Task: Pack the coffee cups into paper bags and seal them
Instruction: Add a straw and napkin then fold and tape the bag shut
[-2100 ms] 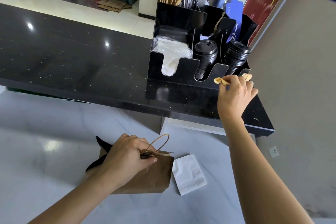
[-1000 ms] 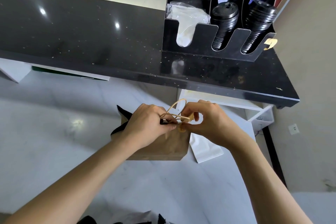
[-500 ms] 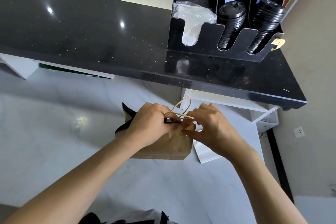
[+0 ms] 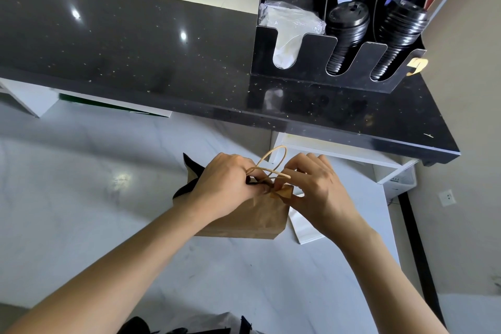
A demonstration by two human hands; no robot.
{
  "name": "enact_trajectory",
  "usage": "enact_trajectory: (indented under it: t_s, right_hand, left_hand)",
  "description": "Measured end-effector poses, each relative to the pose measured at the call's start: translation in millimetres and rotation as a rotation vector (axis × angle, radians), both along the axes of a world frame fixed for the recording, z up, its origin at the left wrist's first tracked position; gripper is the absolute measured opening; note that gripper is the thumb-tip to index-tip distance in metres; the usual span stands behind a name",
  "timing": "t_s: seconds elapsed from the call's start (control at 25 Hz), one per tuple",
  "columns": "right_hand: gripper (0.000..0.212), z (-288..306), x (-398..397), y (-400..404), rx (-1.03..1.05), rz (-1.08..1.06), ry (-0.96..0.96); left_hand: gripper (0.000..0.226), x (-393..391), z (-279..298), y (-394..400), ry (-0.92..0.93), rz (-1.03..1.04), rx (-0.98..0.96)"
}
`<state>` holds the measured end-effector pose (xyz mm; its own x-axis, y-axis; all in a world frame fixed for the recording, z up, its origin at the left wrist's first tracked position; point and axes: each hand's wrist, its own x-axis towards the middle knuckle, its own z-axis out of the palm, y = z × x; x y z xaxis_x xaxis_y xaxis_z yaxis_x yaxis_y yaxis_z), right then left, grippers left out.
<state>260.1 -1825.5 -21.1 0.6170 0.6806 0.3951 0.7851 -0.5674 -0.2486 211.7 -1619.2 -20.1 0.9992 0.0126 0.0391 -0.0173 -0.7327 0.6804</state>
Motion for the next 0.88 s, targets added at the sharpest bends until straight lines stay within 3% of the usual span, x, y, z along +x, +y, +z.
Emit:
enact_trajectory:
  t_s: [0.08,0.44,0.88]
  right_hand:
    - [0.008,0,1,0,0.009,0.022,0.000]
    - [0.015,3,4,-4,0.056,-0.007,0.172]
    - [0.011,15,19,12,0.259,-0.178,0.804]
  left_hand:
    - [0.016,0,2,0,-0.006,0.007,0.000]
    - [0.016,-4,-2,-13,-0.185,0.037,0.079]
    - [0.013,-5,-9,-9,-0.243,-0.015,0.086]
